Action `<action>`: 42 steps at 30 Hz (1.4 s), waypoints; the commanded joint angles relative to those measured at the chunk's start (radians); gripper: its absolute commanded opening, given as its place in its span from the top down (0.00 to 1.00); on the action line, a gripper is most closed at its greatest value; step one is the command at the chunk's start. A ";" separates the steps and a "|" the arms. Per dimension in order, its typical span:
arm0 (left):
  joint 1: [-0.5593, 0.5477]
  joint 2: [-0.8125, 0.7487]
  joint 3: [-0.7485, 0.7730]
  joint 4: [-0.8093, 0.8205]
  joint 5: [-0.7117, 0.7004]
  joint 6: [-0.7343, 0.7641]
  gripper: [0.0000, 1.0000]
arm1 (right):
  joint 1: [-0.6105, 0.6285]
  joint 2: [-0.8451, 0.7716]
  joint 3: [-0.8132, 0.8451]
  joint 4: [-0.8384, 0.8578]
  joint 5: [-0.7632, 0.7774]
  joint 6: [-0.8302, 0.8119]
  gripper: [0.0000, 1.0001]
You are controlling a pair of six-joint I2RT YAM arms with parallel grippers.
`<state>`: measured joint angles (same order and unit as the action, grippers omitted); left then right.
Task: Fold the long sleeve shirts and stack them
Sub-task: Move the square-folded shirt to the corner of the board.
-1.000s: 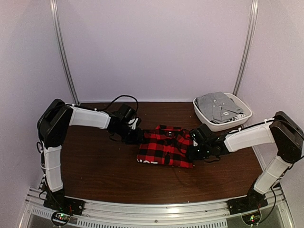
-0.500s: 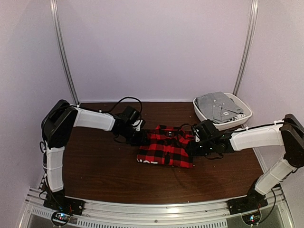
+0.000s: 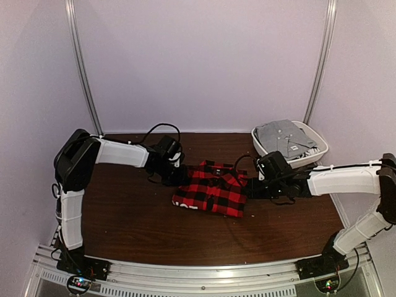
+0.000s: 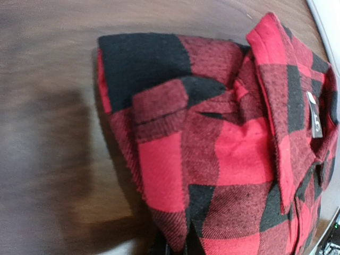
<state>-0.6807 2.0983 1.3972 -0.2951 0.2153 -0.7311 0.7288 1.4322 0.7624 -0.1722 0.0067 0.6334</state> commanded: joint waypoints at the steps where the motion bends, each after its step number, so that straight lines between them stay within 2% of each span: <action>1: 0.090 -0.035 0.011 -0.051 -0.107 0.059 1.00 | -0.002 -0.042 0.011 -0.035 0.043 0.006 0.56; 12: 0.341 -0.067 0.091 -0.197 -0.161 0.331 1.00 | -0.002 -0.071 0.028 -0.041 0.045 0.013 0.55; 19: 0.507 -0.023 0.223 -0.277 -0.182 0.475 1.00 | -0.002 -0.166 0.011 0.017 0.056 0.017 0.49; 31: 0.723 0.099 0.397 -0.293 -0.260 0.562 1.00 | -0.002 -0.320 0.042 0.026 0.087 -0.021 0.39; 42: 0.780 0.263 0.596 -0.325 -0.309 0.588 1.00 | -0.006 -0.366 0.075 0.019 0.104 -0.026 0.33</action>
<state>0.0956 2.3325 1.9362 -0.6228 -0.0547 -0.1585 0.7280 1.0790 0.7986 -0.1596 0.0841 0.6220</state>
